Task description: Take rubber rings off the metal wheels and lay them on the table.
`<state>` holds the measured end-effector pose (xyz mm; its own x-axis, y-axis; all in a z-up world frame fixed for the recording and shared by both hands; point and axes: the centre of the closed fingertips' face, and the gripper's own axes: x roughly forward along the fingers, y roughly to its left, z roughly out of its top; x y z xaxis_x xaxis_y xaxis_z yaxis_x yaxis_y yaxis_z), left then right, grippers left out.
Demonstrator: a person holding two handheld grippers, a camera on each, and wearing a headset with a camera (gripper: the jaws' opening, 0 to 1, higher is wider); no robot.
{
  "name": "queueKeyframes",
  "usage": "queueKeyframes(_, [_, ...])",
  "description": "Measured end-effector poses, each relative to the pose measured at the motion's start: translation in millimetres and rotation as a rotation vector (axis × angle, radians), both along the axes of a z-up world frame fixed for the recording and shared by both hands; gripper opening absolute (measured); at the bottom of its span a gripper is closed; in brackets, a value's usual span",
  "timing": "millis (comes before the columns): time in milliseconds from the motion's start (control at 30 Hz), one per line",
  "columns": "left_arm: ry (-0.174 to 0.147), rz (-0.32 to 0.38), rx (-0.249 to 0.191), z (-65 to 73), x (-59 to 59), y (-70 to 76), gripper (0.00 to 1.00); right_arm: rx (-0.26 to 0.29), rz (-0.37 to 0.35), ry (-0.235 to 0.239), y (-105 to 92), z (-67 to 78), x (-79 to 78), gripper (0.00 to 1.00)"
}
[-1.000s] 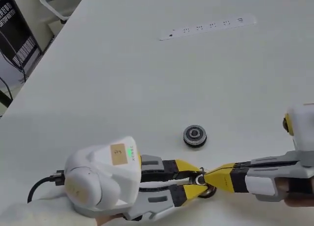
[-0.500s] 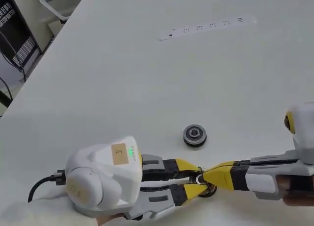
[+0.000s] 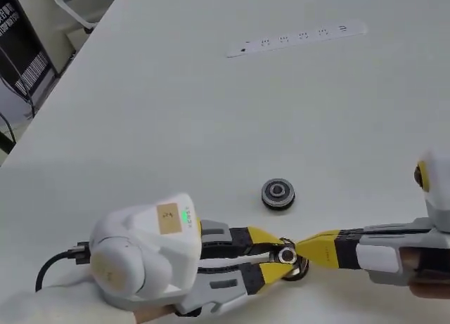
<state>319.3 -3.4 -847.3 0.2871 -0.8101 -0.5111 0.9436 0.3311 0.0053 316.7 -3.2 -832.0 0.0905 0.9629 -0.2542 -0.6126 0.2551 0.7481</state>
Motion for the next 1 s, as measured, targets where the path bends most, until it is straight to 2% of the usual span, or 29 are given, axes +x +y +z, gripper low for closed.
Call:
queueKeyframes(200, [-0.006,-0.008,0.007,0.0,-1.9,1.9,0.13,0.008,0.017,-0.011,2.4,3.7,-3.7,0.00])
queueKeyframes(333, [-0.006,-0.016,0.010,-0.1,-3.1,0.7,0.12,0.033,0.030,-0.024,5.2,9.4,-5.8,0.00])
queueKeyframes(400, [-0.009,-0.018,0.015,0.1,-3.0,1.1,0.11,0.080,0.017,-0.010,5.9,18.0,-3.1,0.00])
queueKeyframes(467, [-0.011,-0.019,0.022,0.2,-2.8,2.1,0.11,0.010,0.017,-0.050,2.4,7.5,-0.7,0.00])
queueKeyframes(500, [-0.012,-0.018,0.024,0.3,-2.6,2.4,0.11,0.024,0.015,-0.036,3.2,8.9,-1.4,0.00])
queueKeyframes(533, [-0.020,-0.020,0.045,0.9,-1.6,5.1,0.10,0.038,0.011,-0.022,3.3,10.5,-2.6,0.00])
queueKeyframes(633, [-0.039,-0.019,0.057,6.1,0.8,7.8,0.10,0.027,0.006,-0.038,2.6,9.6,-1.3,0.00])
queueKeyframes(700, [-0.040,-0.016,0.047,12.0,1.7,8.3,0.12,0.002,0.006,-0.049,1.7,6.0,-0.3,0.00])
queueKeyframes(767, [-0.051,-0.015,0.038,17.8,2.5,8.1,0.15,0.007,0.008,-0.040,2.0,6.4,-1.2,0.00])
queueKeyframes(900, [-0.064,-0.012,0.012,28.3,4.4,5.2,0.18,-0.019,0.010,-0.056,-0.7,4.2,-1.0,0.00])
queueKeyframes(1000, [-0.072,-0.022,0.005,33.0,3.2,2.4,0.27,-0.027,0.008,-0.062,-3.8,5.5,-0.9,0.00])
